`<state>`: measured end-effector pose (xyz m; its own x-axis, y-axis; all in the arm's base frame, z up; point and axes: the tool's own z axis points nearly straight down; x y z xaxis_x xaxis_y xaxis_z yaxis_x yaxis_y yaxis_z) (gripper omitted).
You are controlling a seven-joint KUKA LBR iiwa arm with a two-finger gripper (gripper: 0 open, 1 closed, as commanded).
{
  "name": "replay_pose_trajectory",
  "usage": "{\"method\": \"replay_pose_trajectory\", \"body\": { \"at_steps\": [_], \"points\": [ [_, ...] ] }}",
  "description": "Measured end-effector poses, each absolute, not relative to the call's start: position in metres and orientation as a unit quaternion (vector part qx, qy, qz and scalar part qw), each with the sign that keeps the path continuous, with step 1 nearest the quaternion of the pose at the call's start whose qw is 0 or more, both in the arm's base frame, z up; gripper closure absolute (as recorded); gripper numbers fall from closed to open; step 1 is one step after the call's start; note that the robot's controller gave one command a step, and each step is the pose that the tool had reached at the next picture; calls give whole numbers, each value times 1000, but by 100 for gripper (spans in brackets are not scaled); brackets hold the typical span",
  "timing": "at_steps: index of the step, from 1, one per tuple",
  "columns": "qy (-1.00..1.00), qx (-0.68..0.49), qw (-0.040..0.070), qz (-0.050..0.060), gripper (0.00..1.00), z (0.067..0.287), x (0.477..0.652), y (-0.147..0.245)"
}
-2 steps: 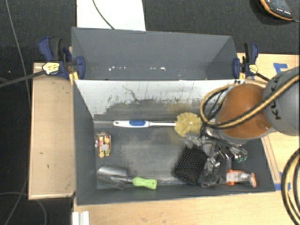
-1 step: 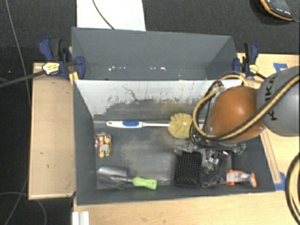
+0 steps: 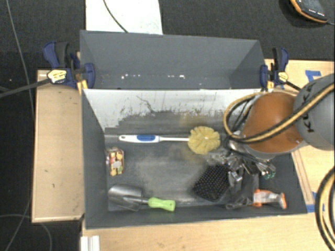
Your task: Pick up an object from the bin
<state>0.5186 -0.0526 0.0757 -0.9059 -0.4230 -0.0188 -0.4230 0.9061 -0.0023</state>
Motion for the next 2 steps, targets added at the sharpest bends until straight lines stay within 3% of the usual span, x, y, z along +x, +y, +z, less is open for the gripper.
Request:
{"method": "replay_pose_trajectory", "body": {
  "at_steps": [2],
  "points": [
    [976,-217,10,1,100,79,519,-52]
  ]
}}
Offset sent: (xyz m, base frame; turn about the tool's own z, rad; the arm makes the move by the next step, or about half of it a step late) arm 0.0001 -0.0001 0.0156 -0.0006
